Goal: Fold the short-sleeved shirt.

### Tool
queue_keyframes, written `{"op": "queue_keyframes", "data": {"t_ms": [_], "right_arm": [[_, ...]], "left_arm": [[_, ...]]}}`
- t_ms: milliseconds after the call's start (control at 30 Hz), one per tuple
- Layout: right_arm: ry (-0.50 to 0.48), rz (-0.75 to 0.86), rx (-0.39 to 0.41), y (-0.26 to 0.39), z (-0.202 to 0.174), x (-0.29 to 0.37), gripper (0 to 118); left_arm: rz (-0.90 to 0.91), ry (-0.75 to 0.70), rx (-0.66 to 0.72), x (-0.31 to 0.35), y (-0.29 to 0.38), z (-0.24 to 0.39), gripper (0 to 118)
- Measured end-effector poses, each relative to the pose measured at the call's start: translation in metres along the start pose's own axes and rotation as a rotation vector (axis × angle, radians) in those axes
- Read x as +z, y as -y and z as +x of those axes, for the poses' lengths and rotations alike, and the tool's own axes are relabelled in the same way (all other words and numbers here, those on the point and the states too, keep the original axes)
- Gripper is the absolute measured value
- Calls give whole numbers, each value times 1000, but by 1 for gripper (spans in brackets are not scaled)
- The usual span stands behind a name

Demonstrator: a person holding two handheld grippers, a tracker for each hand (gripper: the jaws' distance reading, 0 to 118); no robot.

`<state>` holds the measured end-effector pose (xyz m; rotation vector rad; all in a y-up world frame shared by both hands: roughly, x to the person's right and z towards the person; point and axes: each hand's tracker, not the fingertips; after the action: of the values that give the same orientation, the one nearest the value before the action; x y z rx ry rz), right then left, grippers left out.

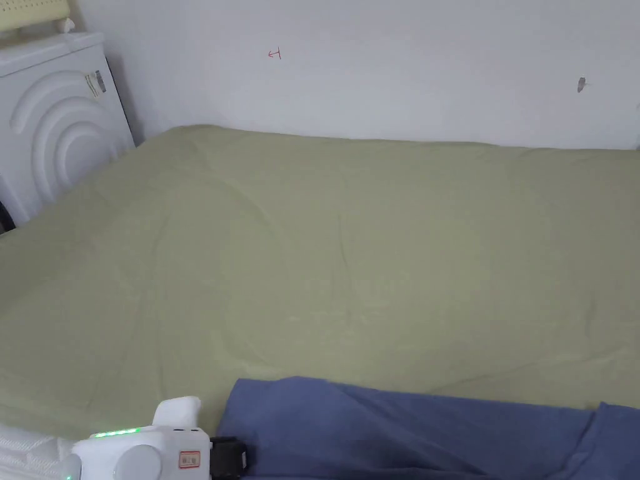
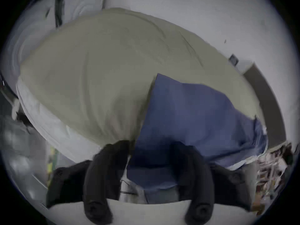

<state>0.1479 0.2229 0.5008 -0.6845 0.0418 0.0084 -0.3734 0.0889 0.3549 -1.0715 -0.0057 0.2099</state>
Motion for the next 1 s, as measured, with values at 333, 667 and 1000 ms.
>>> {"op": "queue_keyframes", "data": {"t_ms": [333, 667, 1000], "right_arm": [[13, 13, -33, 2, 13, 13, 0], [54, 53, -95, 5, 35, 33, 0], [104, 56, -135, 16, 55, 44, 0]], "left_arm": [[139, 237, -24, 54, -19, 41, 7], [211, 482, -273, 87, -45, 174, 7], [65, 584, -346, 26, -23, 279, 8]]}}
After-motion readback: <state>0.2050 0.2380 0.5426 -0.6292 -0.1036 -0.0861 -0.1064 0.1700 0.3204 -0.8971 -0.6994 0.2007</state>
